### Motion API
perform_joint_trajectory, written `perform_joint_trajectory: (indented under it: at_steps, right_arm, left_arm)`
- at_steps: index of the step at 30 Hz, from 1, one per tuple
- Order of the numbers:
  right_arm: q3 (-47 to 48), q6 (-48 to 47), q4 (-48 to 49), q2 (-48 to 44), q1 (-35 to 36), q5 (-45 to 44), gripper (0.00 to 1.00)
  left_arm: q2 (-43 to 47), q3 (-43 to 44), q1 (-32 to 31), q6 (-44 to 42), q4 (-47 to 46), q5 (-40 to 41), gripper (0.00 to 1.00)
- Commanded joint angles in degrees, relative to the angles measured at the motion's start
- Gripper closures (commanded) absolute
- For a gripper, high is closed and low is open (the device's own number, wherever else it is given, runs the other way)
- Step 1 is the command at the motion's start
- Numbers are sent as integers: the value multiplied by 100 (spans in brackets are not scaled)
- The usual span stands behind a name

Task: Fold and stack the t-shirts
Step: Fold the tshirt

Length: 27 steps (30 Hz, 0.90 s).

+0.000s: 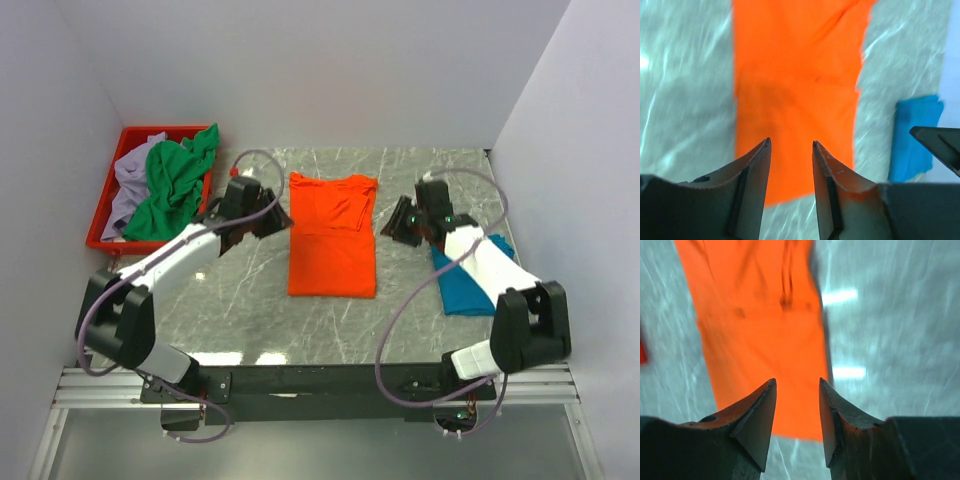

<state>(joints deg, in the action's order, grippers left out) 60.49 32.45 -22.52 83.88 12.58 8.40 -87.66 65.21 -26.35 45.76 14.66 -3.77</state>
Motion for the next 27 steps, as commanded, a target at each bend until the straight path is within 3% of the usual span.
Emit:
perform_joint_trajectory:
  at_steps: [1, 5, 8, 14, 27]
  right_arm:
    - [-931, 262, 449, -650, 174, 292, 53]
    - [-1977, 613, 854, -1294, 517, 303, 53]
    - [-2303, 658, 723, -1540, 851, -145, 53]
    - [-3077, 1017, 1127, -1831, 1036, -58, 53]
    - [-3184, 1369, 1453, -1892, 1150, -233, 53]
  left_arm:
    - [485, -964, -19, 363, -426, -325, 56]
    - [1013, -1756, -125, 513, -832, -616, 57]
    - [1267, -2213, -335, 627, -877, -485, 57]
    - [1497, -3127, -652, 934, -1227, -300, 55]
    - [1032, -3339, -767, 1049, -1773, -230, 49]
